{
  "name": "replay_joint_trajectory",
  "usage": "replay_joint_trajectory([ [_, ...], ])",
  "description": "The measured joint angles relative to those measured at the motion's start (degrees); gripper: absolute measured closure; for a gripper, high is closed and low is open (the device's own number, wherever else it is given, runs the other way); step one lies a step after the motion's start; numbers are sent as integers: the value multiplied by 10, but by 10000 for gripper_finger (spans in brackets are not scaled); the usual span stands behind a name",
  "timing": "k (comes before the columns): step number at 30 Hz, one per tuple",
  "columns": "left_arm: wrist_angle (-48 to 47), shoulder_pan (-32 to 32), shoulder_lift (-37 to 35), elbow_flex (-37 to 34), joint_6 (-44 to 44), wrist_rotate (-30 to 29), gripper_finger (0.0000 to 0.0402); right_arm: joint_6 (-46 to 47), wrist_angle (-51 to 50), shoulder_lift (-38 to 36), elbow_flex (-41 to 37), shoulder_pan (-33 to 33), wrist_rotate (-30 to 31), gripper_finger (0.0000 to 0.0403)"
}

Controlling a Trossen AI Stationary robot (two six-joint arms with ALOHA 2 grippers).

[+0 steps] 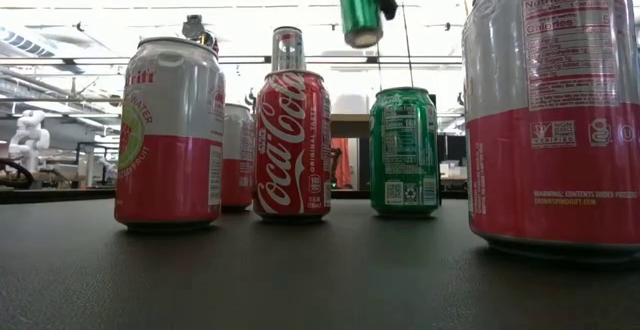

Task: Place canned beverage on shelf
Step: Put the left green soda can on the shelf

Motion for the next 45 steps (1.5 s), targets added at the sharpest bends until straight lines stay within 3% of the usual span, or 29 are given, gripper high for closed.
replay_joint_trajectory([
  [5,2,0,10,-3,-1,10,17,-1,58,49,0,-36,-45,129],
  [14,1,5,17,-3,-13,4,17,-4,132,133,1,-116,-58,129],
  [20,2,17,30,-3,-11,4,17,4,188,179,1,-133,-90,129],
  [36,9,42,40,-3,5,22,17,-128,171,192,1,-132,-87,128],
  [45,24,42,40,-3,1,21,17,-157,165,192,1,-132,-86,128],
])
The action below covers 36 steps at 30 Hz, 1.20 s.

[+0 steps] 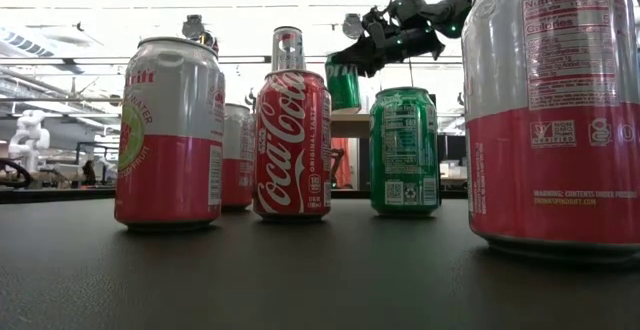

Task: Place canned beverage on shelf
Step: Put the left green soda can on the shelf

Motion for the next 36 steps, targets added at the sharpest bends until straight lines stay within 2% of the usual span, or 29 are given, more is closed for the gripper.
replay_joint_trajectory([
  [8,-1,0,0,0,0,-2,17,52,28,36,0,-6,-17,128],
  [21,-2,0,0,0,1,-2,17,72,106,49,0,-15,-33,128],
  [28,-4,0,0,0,1,-2,17,107,148,75,0,-17,-62,128],
  [36,-4,0,0,0,0,-2,17,113,157,79,0,-24,-62,128],
])
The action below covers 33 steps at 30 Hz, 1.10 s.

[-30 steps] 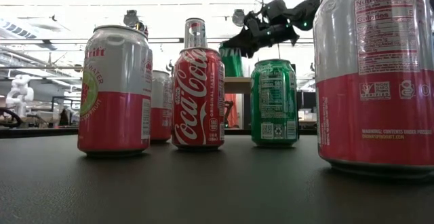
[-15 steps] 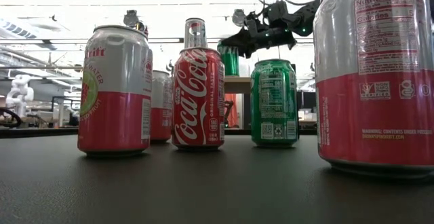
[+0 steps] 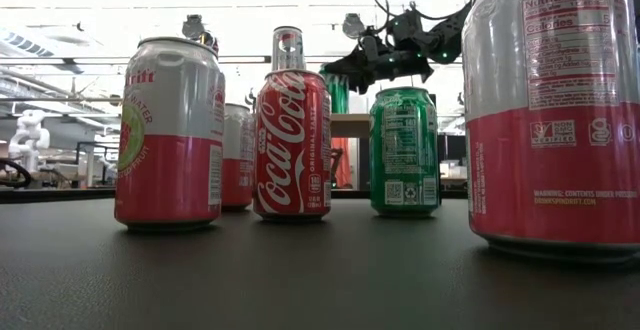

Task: Place canned beverage on shelf
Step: Put the left green soda can on the shelf

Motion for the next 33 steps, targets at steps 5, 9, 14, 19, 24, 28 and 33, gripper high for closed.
replay_joint_trajectory([
  [5,0,0,0,0,0,0,17,-3,0,3,0,-2,0,128],
  [9,0,0,0,0,0,0,17,-3,3,11,0,-1,0,128],
  [14,2,0,0,0,0,0,17,3,18,14,0,-1,1,128],
  [19,3,0,0,0,0,0,17,0,13,14,0,-1,1,128],
  [24,3,0,0,0,0,0,17,-12,14,14,0,-1,1,128],
  [28,3,0,0,0,0,0,17,-14,16,14,0,-1,1,128],
  [33,3,0,0,0,0,0,17,-12,11,20,0,-1,0,123],
])
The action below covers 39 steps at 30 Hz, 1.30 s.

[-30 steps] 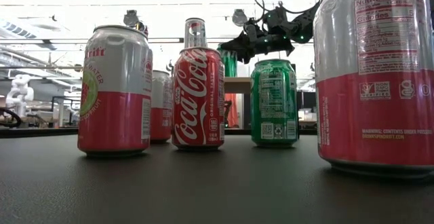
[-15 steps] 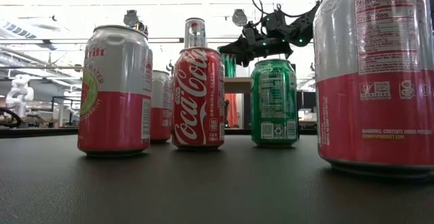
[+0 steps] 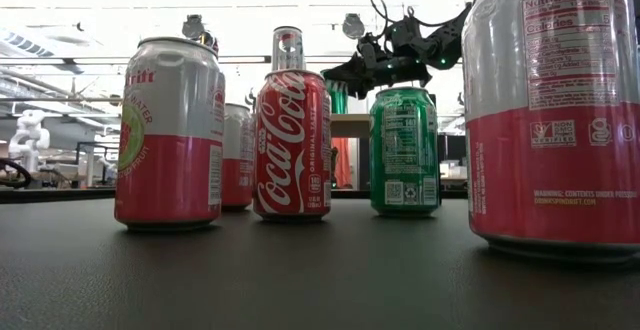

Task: Place canned beverage on shelf
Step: Put the left green soda can on the shelf, then put the top green soda can aligned with the other green soda can on the shelf

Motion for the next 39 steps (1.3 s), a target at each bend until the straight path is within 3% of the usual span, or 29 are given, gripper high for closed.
replay_joint_trajectory([
  [7,0,0,0,0,0,0,17,1,-1,0,0,0,0,96],
  [39,-4,0,0,0,0,0,17,45,17,-13,5,0,-15,68],
])
